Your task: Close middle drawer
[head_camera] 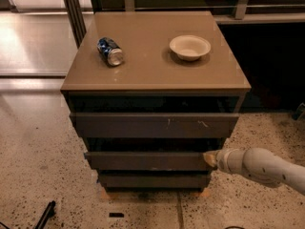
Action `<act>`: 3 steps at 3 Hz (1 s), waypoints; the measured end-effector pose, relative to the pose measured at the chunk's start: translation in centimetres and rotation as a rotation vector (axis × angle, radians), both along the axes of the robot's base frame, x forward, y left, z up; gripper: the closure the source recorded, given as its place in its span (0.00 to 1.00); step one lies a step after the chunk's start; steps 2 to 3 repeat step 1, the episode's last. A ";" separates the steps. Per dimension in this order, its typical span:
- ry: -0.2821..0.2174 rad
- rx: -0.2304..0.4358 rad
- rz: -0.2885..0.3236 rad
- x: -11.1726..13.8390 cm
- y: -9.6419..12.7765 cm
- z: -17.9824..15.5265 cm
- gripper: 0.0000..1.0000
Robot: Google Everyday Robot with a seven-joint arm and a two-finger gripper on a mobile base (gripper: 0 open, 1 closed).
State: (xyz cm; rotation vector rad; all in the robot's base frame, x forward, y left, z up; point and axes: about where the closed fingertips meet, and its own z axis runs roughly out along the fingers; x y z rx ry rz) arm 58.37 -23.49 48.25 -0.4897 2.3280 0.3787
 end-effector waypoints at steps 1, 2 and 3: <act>-0.036 0.000 0.004 0.0 -0.8 2.3 1.00; -0.036 0.000 0.004 0.0 -0.8 2.3 1.00; -0.036 0.000 0.004 0.0 -0.8 2.3 1.00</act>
Offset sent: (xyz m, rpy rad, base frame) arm 0.0000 0.0000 0.0000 0.0000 0.0000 0.0000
